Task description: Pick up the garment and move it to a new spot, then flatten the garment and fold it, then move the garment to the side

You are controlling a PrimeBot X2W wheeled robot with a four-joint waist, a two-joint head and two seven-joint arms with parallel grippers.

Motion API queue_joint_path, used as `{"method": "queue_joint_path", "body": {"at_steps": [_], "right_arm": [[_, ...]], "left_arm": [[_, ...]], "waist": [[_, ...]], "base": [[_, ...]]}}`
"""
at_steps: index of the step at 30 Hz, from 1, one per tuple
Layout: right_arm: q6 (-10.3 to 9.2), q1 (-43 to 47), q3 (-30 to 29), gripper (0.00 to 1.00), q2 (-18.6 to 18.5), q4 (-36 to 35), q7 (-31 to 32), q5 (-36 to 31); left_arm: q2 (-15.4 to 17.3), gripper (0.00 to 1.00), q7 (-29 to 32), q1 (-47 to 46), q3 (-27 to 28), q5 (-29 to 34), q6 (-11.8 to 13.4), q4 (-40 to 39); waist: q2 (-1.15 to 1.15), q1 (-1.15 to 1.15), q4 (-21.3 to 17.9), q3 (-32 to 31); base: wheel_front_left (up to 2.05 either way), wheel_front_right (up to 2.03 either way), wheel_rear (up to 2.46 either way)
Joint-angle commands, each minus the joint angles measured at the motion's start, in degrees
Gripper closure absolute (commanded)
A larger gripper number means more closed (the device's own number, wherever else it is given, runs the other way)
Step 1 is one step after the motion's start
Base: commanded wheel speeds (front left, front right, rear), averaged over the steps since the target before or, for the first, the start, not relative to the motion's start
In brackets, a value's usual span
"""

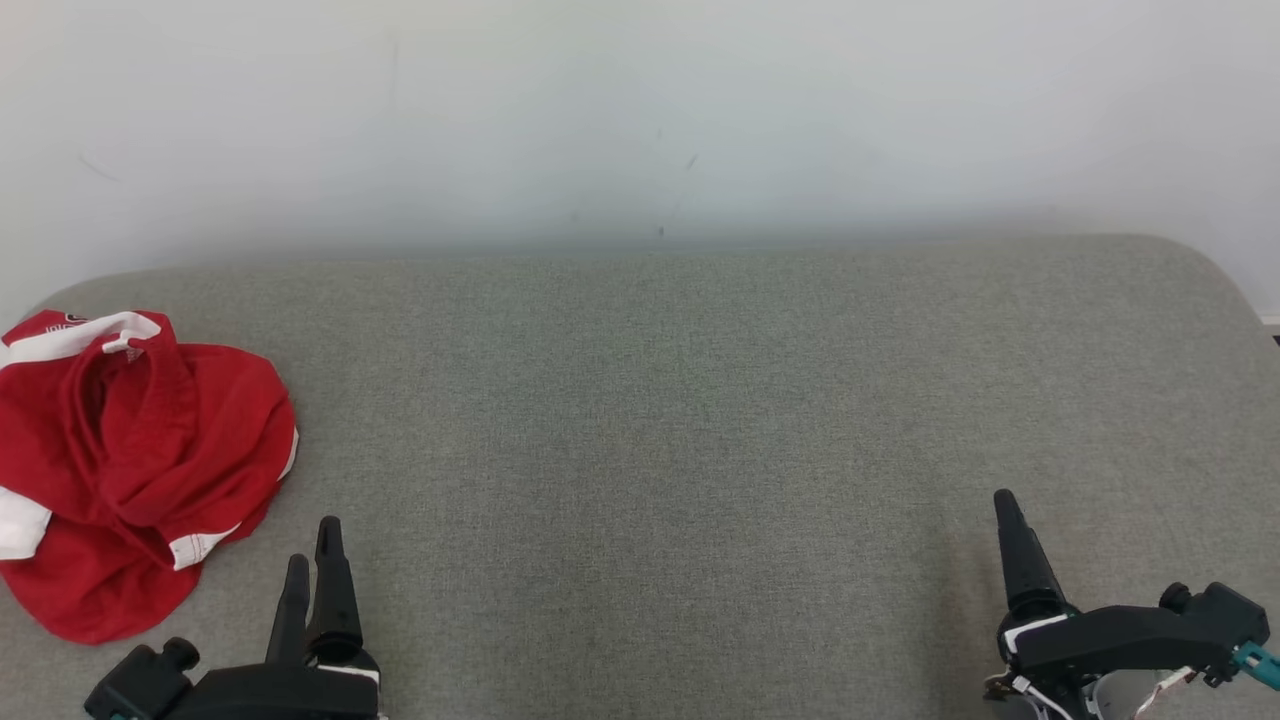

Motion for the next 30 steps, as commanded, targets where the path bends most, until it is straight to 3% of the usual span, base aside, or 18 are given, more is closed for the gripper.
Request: {"method": "queue_joint_path", "body": {"at_steps": [1, 21, 30], "right_arm": [[-0.04, 0.01, 0.79, 0.00, -0.07, -0.98, -0.77, -2.44], [-0.05, 2.55, 3.09, 0.00, 0.13, -3.48, -5.53, -20.01], [-0.06, 3.46, 4.17, 0.00, 0.22, -4.21, -7.27, -26.47]], "left_arm": [[0.14, 0.00, -0.57, 0.08, 0.14, 3.29, 0.49, -1.46], [0.20, 0.00, -2.21, 3.68, -0.30, 26.22, 2.48, -4.79], [0.22, 0.00, -2.81, 5.31, 1.12, 32.24, 2.51, -5.59]], "waist": [[0.00, -0.01, -0.05, -0.03], [0.00, -0.01, 0.13, 0.01], [0.00, -0.01, 0.21, -0.17]], "base": [[0.00, 0.00, 0.00], [0.00, 0.00, 0.00], [0.00, 0.00, 0.00]]}}
